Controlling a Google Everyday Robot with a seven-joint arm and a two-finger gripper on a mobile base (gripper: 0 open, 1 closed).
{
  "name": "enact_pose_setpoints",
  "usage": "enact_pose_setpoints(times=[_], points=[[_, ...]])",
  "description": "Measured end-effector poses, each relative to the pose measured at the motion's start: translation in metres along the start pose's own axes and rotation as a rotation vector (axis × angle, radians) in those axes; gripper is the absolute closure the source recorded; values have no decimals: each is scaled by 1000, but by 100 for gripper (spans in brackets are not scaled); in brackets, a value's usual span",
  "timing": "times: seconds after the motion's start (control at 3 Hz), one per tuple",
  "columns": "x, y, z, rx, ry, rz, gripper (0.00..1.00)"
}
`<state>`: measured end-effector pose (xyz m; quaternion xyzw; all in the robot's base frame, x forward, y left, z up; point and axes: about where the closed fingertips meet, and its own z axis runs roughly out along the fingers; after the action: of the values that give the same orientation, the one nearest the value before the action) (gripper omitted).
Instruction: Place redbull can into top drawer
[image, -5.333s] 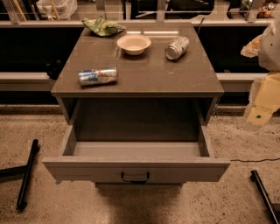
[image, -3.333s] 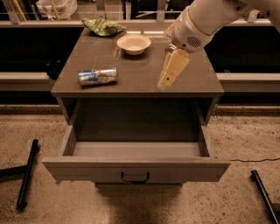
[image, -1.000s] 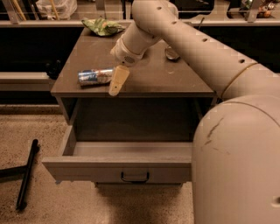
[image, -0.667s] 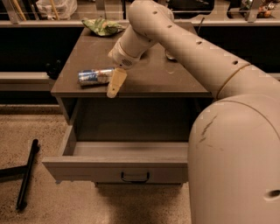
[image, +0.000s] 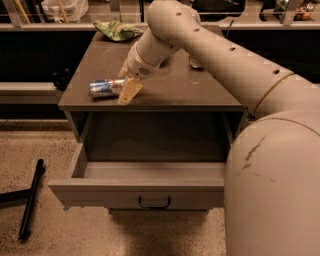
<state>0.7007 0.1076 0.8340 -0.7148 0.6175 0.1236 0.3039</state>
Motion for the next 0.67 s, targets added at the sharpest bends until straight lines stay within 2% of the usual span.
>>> enact_pose_setpoints(times=[0.33,0.67], points=[[-3,2,-6,5,-8,-6,68],[-11,7,-3,-14,-19,-17,91]])
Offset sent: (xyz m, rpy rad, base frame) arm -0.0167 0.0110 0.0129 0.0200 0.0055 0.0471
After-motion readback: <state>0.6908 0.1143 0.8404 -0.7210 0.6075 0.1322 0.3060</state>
